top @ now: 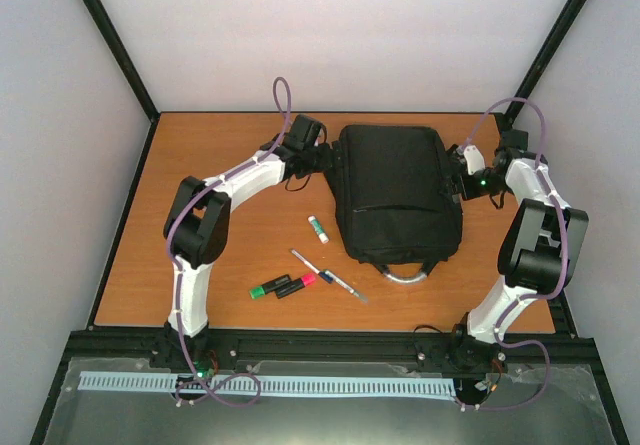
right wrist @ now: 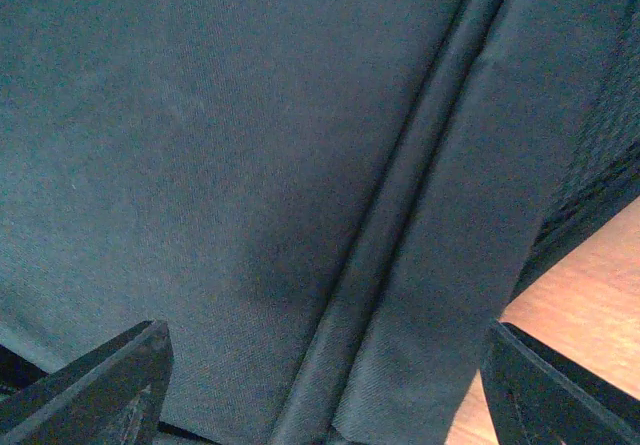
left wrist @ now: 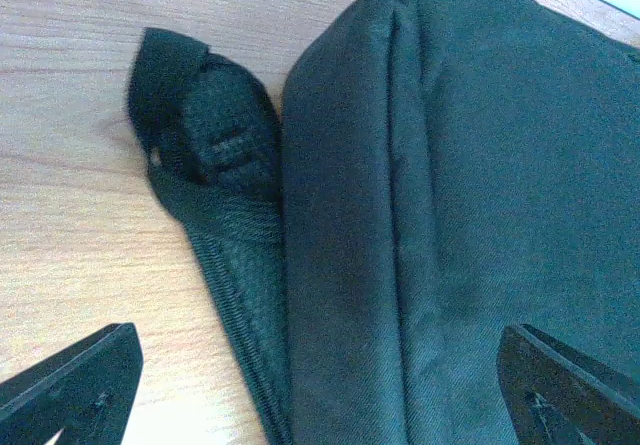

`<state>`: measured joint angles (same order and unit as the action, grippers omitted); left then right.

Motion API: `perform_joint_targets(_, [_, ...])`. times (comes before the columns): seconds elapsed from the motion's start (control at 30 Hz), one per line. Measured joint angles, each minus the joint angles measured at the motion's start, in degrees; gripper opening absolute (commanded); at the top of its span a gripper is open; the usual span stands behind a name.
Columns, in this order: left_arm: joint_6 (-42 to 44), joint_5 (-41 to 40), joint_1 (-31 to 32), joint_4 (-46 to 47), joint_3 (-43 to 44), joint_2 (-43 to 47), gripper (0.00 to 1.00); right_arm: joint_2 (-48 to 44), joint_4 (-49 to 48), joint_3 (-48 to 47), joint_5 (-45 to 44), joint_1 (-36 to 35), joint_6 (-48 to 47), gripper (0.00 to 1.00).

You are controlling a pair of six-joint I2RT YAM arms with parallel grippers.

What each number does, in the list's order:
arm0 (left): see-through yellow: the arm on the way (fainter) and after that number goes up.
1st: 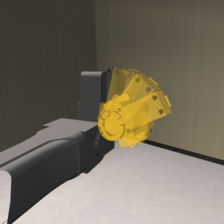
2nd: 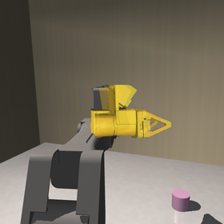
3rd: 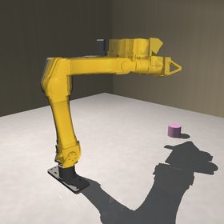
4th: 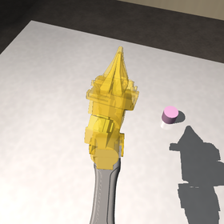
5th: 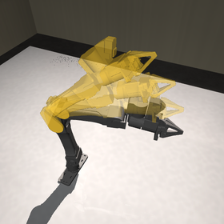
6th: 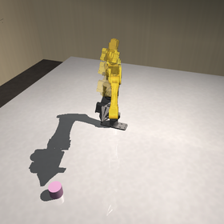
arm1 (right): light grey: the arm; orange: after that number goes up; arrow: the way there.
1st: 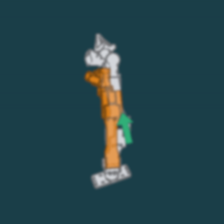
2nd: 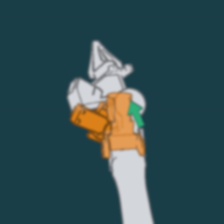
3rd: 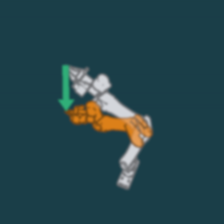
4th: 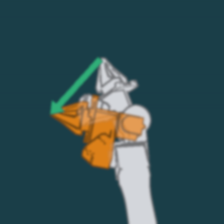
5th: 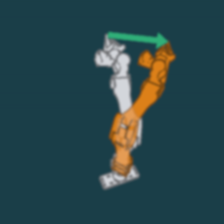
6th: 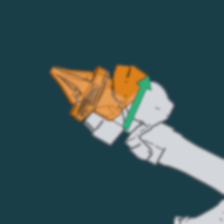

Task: Pack the student bag
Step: Adjust the stationery at the center of the board.

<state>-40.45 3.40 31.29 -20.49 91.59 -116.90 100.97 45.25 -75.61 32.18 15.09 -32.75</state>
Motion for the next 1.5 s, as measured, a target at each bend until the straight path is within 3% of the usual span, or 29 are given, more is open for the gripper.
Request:
perform_joint_targets(0.43, [0.02,6.54,2.32,-0.52,11.72,-13.31,0.94,1.99,6.23,5.75,-0.04,-0.07,-6.27,0.8])
perform_joint_targets(0.67, [3.02,8.48,5.6,-0.59,19.54,-17.44,0.9,-2.16,9.75,11.89,-0.55,-0.02,-11.21,0.78])
perform_joint_targets(1.03, [6.56,6.62,7.39,-6.12,26.67,-20.48,0.94,-12.09,17.27,15.34,-2.45,-0.13,-14.75,0.73])
perform_joint_targets(1.2, [8.68,0.2,7.61,-11.85,25.27,-16.41,0.95,-20.31,17.79,13.35,-5.38,-0.68,-14.05,0.68])
perform_joint_targets(1.37, [8.79,-5.66,7.41,-13.81,13.46,-2.08,0.94,-27.34,14.53,12.98,-7.52,-5.49,-10.64,0.64])
perform_joint_targets(1.5, [7.17,-7.98,7.28,-13.81,4.48,8.66,0.94,-29.09,9.77,12.98,-9.33,-13.29,-5.4,0.58])
